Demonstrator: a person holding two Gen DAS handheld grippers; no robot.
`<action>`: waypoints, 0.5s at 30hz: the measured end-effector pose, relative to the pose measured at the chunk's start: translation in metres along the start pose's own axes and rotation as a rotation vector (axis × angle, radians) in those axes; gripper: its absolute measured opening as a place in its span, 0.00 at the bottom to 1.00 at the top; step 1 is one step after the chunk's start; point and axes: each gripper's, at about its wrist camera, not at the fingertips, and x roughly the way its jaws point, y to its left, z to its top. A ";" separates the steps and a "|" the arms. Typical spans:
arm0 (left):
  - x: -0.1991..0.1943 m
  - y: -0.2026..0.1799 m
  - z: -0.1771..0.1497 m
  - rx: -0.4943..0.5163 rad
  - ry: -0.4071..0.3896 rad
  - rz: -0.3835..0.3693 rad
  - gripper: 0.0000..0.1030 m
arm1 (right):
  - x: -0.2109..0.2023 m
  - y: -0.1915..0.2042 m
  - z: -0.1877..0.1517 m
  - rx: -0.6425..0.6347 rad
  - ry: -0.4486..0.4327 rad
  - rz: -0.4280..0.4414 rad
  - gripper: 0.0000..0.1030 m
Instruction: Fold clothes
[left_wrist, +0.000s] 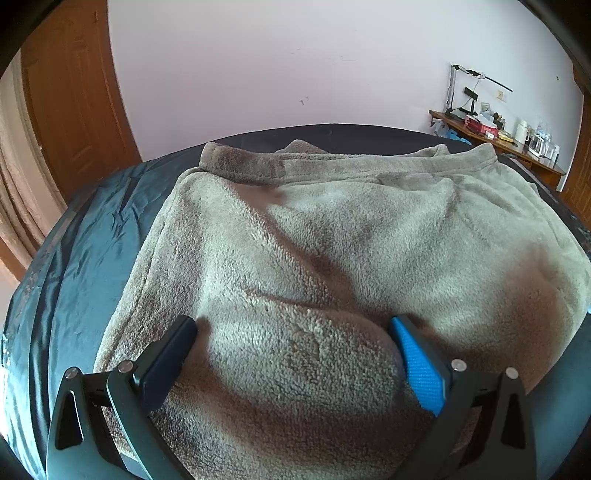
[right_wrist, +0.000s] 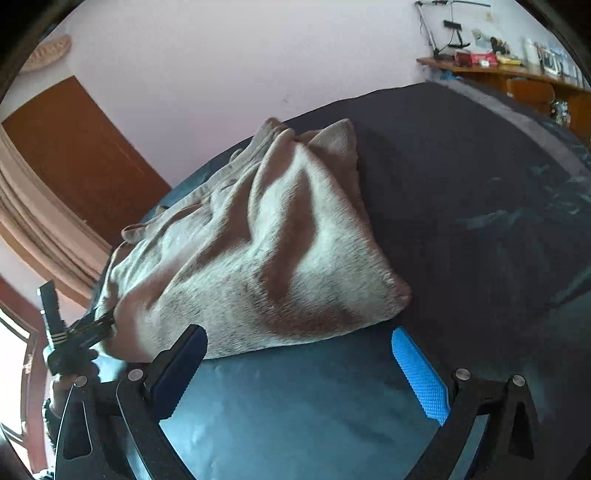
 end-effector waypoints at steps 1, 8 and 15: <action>0.000 0.000 0.000 -0.001 0.000 -0.001 1.00 | 0.003 0.003 0.002 -0.004 0.003 0.002 0.99; 0.000 0.000 0.000 -0.002 0.000 -0.001 1.00 | 0.025 0.009 0.022 0.016 -0.014 -0.016 0.99; 0.000 0.001 -0.001 0.000 0.000 -0.001 1.00 | 0.038 0.009 0.034 0.066 -0.063 0.020 0.95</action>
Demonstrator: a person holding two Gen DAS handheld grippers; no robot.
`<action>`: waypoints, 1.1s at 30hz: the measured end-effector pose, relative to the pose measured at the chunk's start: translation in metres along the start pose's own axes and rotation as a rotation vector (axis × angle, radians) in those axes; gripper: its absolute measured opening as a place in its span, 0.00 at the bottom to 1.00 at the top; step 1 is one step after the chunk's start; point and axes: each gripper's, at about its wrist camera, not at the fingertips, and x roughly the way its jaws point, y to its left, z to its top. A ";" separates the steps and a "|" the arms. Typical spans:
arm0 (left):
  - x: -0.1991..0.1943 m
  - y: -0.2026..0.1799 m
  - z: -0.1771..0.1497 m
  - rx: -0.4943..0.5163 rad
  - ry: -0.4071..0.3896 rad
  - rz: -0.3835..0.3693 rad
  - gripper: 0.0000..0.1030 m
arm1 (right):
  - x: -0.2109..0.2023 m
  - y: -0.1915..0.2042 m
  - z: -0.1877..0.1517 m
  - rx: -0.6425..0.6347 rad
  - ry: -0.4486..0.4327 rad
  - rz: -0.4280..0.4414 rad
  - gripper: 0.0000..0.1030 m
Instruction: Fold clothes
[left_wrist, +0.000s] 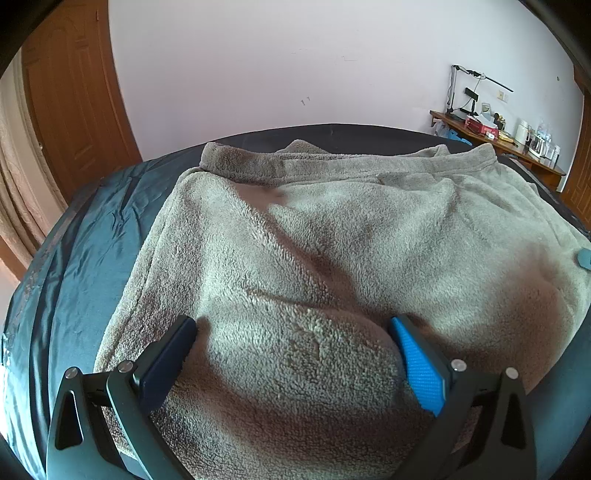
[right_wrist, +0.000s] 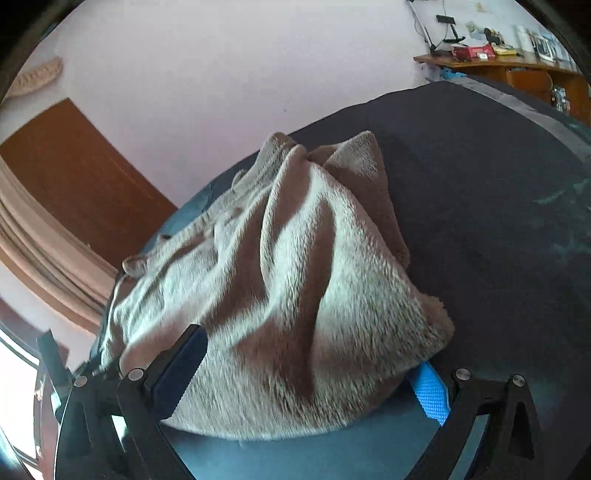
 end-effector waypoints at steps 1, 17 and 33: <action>0.000 0.000 0.000 0.000 0.000 0.000 1.00 | 0.002 0.001 0.000 -0.003 -0.007 -0.005 0.85; -0.002 0.000 0.001 -0.012 -0.006 0.004 1.00 | -0.003 0.001 0.008 0.067 -0.039 0.024 0.53; -0.014 0.042 0.006 -0.154 -0.025 0.084 1.00 | 0.012 0.005 0.004 0.033 -0.039 -0.020 0.52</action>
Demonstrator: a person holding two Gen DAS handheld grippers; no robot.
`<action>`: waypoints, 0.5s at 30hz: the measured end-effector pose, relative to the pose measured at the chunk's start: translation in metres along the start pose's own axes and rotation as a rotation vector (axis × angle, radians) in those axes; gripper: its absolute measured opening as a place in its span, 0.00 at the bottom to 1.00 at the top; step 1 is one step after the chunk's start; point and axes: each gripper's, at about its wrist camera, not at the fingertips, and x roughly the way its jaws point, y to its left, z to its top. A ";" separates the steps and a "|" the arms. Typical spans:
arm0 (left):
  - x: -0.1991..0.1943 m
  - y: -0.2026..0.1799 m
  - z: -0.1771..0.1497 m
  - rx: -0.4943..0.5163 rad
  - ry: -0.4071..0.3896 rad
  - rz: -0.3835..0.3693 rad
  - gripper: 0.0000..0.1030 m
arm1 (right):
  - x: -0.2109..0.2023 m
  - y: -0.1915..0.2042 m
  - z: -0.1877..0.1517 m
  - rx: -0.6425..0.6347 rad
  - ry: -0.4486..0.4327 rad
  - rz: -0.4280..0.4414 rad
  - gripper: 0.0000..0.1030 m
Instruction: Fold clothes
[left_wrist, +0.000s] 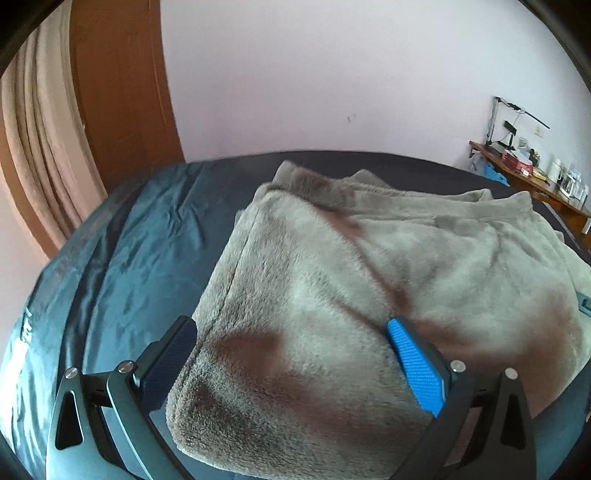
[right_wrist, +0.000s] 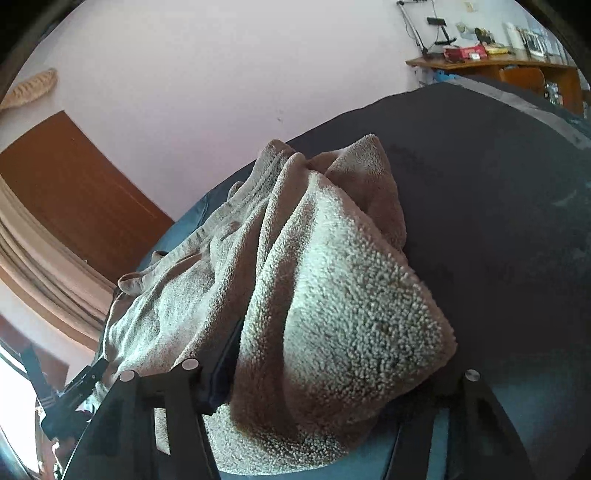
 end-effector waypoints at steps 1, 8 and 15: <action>0.003 0.002 0.000 -0.010 0.016 -0.013 1.00 | 0.000 0.000 0.000 0.002 -0.003 0.000 0.48; 0.009 0.003 -0.003 -0.028 0.047 -0.034 1.00 | -0.021 0.025 0.008 -0.044 -0.080 0.033 0.38; 0.006 0.013 0.003 -0.074 0.062 -0.065 1.00 | -0.021 0.050 0.013 -0.096 -0.115 0.026 0.36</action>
